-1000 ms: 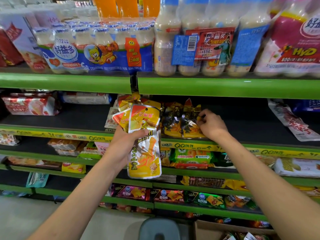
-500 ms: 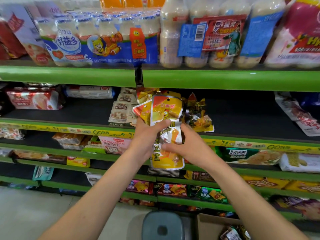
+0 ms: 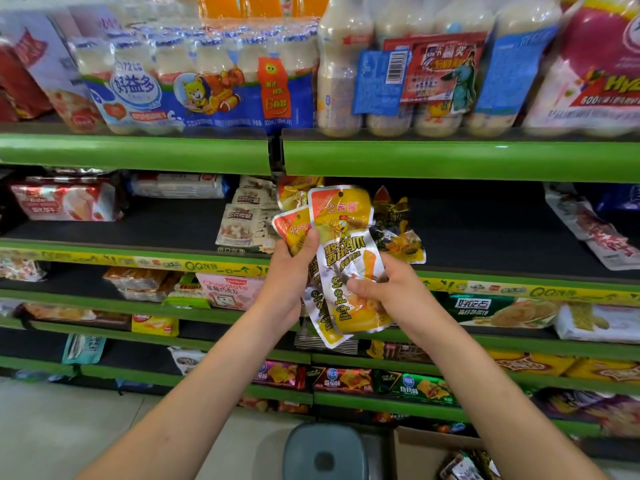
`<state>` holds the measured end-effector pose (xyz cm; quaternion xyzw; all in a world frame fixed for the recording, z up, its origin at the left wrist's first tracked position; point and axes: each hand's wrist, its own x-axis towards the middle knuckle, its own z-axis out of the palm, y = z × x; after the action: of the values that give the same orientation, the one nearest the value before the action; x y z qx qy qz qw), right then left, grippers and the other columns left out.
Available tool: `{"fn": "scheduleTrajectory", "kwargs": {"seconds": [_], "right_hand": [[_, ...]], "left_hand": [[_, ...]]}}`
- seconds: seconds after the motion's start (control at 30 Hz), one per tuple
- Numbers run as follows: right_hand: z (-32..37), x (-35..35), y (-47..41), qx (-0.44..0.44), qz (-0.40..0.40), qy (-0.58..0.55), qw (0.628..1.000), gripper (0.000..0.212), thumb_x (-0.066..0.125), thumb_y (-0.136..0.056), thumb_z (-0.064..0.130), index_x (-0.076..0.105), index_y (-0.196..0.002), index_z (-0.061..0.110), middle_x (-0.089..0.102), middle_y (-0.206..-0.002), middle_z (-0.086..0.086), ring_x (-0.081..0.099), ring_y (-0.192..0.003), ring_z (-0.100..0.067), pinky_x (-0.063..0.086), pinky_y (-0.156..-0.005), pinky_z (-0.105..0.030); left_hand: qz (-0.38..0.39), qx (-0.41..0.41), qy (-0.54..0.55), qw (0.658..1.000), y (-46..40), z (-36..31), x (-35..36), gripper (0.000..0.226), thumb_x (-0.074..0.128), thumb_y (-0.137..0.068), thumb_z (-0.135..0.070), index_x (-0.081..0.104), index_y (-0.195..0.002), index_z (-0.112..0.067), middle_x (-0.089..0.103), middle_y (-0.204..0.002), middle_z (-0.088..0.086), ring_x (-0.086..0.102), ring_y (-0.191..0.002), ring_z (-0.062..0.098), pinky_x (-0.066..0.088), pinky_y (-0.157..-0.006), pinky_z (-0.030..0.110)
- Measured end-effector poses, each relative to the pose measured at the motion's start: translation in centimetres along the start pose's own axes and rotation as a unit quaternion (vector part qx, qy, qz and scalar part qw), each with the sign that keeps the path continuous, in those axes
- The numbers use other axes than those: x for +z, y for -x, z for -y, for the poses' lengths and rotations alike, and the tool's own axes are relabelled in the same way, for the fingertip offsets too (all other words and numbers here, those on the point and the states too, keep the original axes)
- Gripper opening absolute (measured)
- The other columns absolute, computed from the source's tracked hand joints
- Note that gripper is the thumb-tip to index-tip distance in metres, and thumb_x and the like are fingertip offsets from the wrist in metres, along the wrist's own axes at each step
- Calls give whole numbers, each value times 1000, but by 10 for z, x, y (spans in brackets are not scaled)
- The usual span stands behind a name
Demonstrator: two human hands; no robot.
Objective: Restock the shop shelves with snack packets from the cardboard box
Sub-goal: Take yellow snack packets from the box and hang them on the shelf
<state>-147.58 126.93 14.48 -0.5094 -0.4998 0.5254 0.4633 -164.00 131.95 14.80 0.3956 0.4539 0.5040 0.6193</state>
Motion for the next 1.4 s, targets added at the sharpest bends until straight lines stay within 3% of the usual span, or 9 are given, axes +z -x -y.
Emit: {"fn": "scheduleTrajectory", "kwargs": {"seconds": [0.2,0.37,0.57,0.7,0.9,1.07,1.2,1.3,1.4], "right_hand": [[-5,4,-2,19,6,-26,999,23,76,-81,8,74,-91,28,77,-95,-6,74,-85,-27,61,-73,-39],[-7,19,-1,17,-7,-19,1000,21,81,-75,12,73,-90,25,77,-87,-8,72,-69,-20,53,-54,-24],[-12,37,4,27,-18,-23,999,33,82,-65,16,74,-92,34,77,-95,-4,74,-87,-24,58,-77,-43],[-12,45,8,39,-37,-13,998,36,82,-67,17,73,-99,31,76,-100,-4,73,-93,-25,56,-87,-56],[-17,52,18,57,-60,-19,996,35,84,-65,29,73,-98,30,76,-101,-4,73,-95,-26,54,-93,-55],[-15,47,20,63,-83,-22,994,36,85,-65,42,74,-97,30,77,-101,-3,73,-94,-28,57,-84,-57],[-8,34,17,32,-126,-37,991,40,88,-59,38,70,-94,43,76,-100,4,75,-87,-20,62,-66,-42],[-6,17,11,35,-183,-44,981,42,89,-56,37,65,-91,37,76,-96,1,75,-82,-28,61,-59,-49],[2,-12,7,27,-208,-52,976,21,79,-74,30,68,-92,29,74,-95,-10,73,-78,-31,56,-65,-65]], "left_hand": [[4,-3,-7,1000,5,-5,-6,56,62,-82,-53,51,-130,-27,67,-128,0,60,-122,29,42,-105,59],[13,-15,-34,999,3,-11,-22,44,65,-84,-53,57,-121,-30,72,-119,-5,64,-118,27,42,-104,50],[92,-25,-7,995,-7,-9,-47,52,82,-67,-39,71,-113,-18,75,-113,8,70,-106,31,55,-91,48],[119,-57,1,991,-10,-3,-57,51,82,-66,-39,74,-111,-17,73,-115,10,69,-108,31,50,-98,51],[130,-85,6,988,-11,1,-59,54,82,-62,-35,71,-111,-16,75,-110,9,71,-105,31,58,-82,44],[145,-73,5,987,-9,2,-49,41,77,-72,-29,71,-111,-16,75,-110,8,72,-102,29,58,-84,44],[134,-49,-21,990,-7,4,-32,25,74,-85,-16,71,-109,-14,76,-107,7,74,-97,26,60,-78,36],[120,-37,-40,991,-6,2,-16,28,73,-88,-19,69,-115,-11,75,-111,8,74,-94,21,60,-73,31],[91,-36,-33,995,-7,-1,-2,29,72,-89,-21,68,-117,-13,75,-111,7,72,-103,26,54,-93,44]]}}
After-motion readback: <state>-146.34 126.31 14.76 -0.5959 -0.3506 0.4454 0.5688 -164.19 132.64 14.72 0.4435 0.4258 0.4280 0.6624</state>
